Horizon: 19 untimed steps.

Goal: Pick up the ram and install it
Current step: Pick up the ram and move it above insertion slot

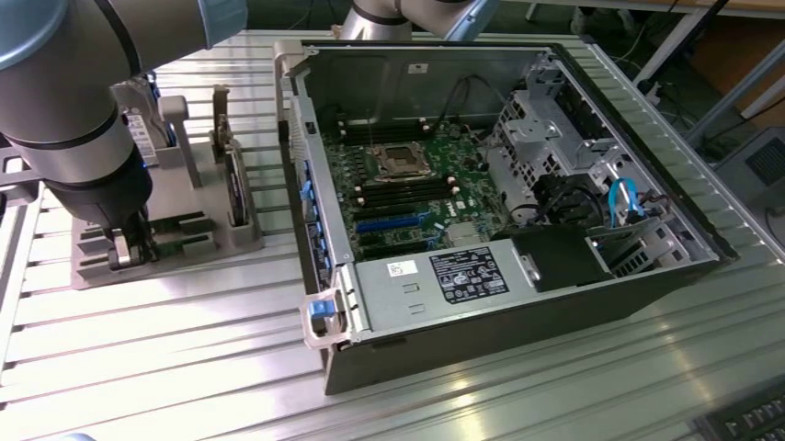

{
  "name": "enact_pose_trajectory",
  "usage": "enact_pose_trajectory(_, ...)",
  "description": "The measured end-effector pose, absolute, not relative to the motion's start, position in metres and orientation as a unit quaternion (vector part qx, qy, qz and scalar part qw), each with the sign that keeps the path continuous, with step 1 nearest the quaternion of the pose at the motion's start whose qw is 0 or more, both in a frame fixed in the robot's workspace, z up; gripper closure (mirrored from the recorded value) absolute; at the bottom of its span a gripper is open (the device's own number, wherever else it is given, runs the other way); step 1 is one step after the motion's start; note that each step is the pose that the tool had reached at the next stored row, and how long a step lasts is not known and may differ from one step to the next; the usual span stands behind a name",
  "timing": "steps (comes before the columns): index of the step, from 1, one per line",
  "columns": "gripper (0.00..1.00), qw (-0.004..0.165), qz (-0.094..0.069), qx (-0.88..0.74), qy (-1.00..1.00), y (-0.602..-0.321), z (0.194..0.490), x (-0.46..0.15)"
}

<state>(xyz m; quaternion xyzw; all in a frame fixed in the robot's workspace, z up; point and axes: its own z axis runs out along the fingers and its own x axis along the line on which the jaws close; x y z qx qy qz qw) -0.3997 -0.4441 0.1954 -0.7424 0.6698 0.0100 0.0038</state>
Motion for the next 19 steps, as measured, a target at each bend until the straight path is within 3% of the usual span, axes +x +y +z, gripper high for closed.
enact_pose_trajectory(19, 0.86, 0.004, 0.01, -0.742, 0.67, -0.444, 0.206, -0.4)
